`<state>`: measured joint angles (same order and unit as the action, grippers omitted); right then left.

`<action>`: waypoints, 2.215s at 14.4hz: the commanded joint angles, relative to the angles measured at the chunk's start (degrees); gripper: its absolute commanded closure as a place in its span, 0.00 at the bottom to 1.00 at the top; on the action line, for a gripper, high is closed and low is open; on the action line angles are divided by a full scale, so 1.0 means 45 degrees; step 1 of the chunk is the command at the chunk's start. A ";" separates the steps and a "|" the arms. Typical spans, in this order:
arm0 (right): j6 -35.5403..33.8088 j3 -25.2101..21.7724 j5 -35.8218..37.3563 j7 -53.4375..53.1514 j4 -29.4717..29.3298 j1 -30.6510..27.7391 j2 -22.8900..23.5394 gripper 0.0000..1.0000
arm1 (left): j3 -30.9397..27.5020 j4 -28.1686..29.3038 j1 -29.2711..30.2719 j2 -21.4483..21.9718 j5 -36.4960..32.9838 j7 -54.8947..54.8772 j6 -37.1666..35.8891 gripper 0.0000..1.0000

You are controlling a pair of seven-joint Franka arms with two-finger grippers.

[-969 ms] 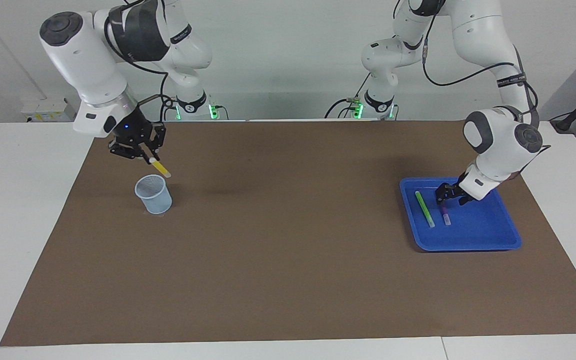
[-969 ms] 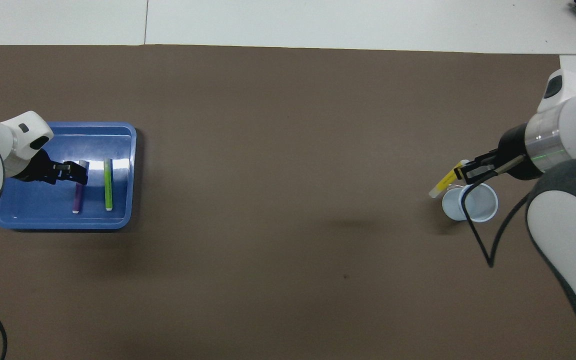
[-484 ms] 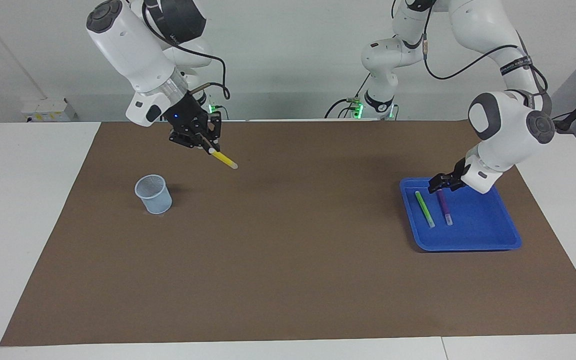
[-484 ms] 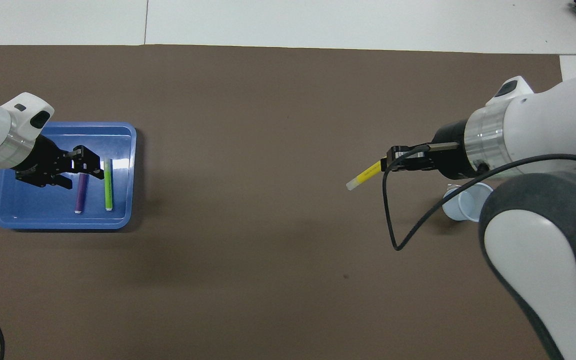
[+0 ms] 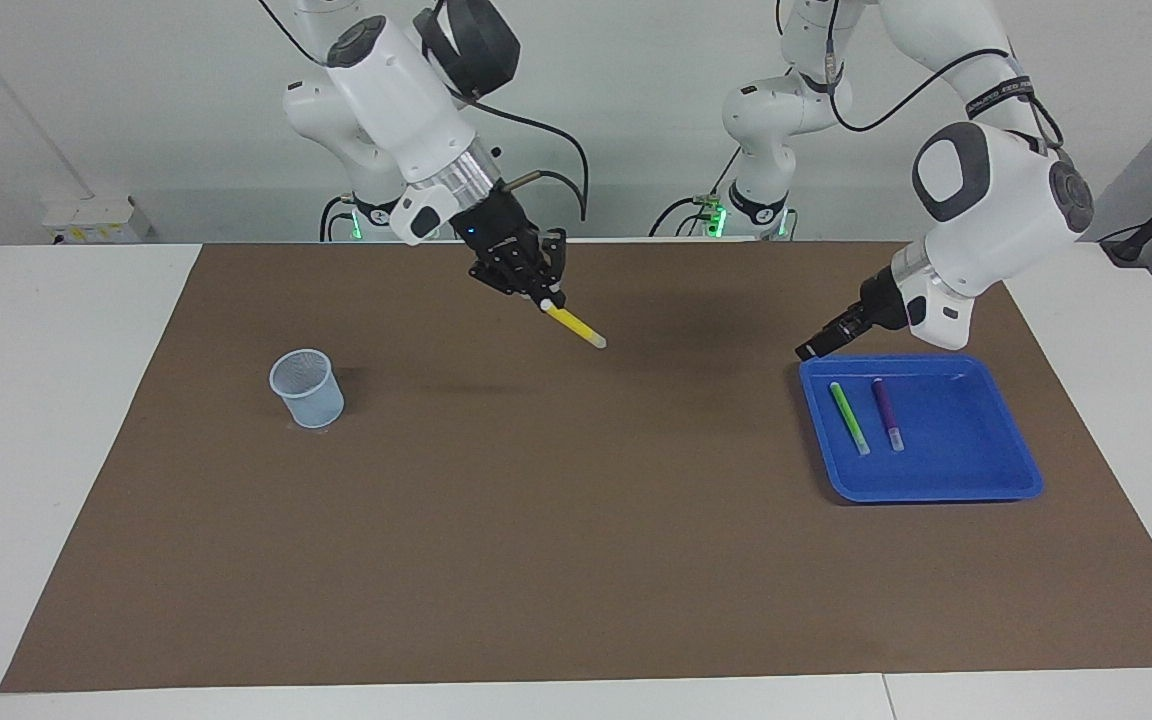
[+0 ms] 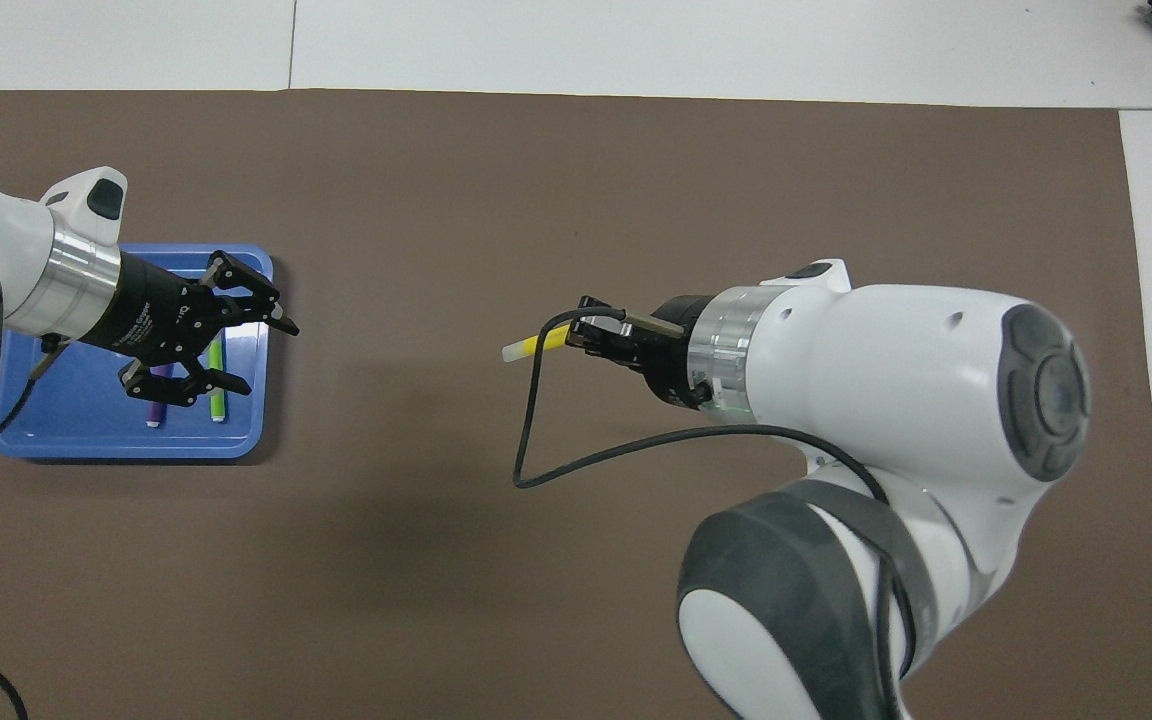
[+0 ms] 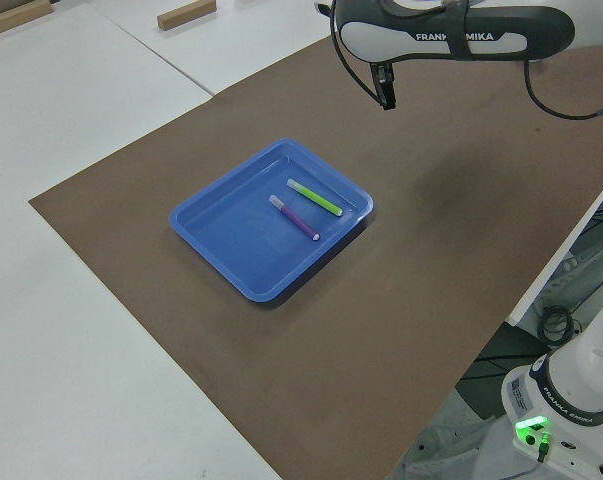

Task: Right arm passes pens to left for tray arrangement
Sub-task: 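Lift the yellow pen from the cup with the right gripper toward the left gripper, then close the left gripper on the yellow pen held by the right gripper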

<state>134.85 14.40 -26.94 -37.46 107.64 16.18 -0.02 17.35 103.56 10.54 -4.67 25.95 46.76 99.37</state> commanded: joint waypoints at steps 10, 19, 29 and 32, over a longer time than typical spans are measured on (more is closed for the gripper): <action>0.2964 -0.0036 -0.0381 -0.2087 0.1470 0.2166 -0.0191 1.00 | 0.0051 0.1690 -0.0913 0.1836 0.3626 0.6793 0.0921 0.10; 0.2964 -0.0036 -0.0381 -0.1892 0.1470 0.2147 -0.0113 1.00 | 0.0071 0.3821 -0.2945 0.2735 0.4740 0.8789 0.3754 0.08; 0.2964 -0.0036 -0.0381 -0.1872 0.1451 0.2088 -0.0093 1.00 | 0.0032 0.3901 -0.3221 0.2892 0.4877 0.9024 0.3973 0.21; 0.2964 -0.0036 -0.0381 -0.1717 0.1470 0.2050 -0.0093 1.00 | 0.0032 0.3901 -0.3221 0.2951 0.4877 0.9004 0.3953 0.57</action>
<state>146.83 14.09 -26.97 -46.78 113.32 25.84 0.02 18.12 119.35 -3.39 6.57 46.66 86.76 116.86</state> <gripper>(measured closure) 0.811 0.233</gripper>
